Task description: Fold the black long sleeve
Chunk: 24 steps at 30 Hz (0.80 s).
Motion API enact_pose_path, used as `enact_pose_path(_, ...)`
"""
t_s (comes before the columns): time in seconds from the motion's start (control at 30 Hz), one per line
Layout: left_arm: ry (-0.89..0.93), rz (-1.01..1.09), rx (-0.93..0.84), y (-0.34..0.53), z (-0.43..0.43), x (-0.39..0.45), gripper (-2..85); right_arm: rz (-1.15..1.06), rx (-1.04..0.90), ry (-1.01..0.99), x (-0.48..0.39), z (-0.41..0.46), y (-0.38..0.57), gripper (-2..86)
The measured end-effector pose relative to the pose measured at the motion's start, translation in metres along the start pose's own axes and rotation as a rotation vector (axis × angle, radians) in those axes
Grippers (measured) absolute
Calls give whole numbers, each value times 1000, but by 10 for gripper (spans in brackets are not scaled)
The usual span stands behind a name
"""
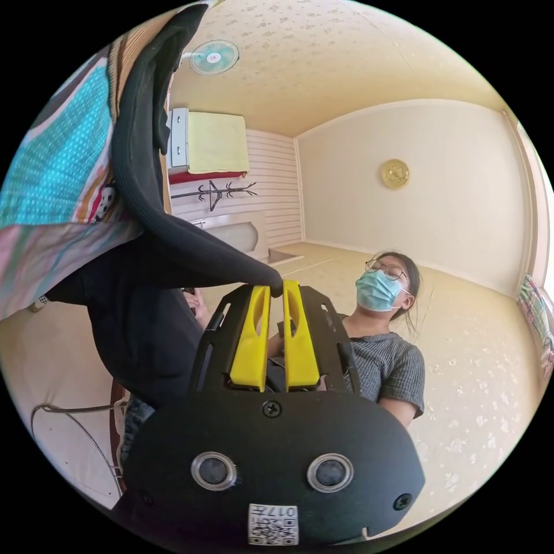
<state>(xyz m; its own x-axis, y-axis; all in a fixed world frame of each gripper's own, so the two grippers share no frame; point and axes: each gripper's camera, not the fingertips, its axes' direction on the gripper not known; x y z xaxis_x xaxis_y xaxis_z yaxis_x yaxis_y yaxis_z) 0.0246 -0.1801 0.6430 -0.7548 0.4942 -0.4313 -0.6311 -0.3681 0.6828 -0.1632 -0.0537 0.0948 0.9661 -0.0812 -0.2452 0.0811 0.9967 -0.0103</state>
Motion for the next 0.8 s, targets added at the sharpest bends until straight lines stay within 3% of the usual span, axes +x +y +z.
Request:
enact_pose_path(0.17,-6,-14,-13,1,0,2,41,27,-5,278,1,8,-1,73)
enact_pose_path(0.33,3,-27,-7,5,-2,2,41,80,119,139,20,-5,1,96)
enact_pose_path(0.47,4,-35,0,7,-2,2,42,138,249,224,26,-21,11,126)
enact_pose_path(0.67,12,-49,0,10,1,1,42,113,125,231,26,-9,3,145)
enact_pose_path(0.8,9,-52,0,12,4,2,41,43,166,65,23,-16,4,127)
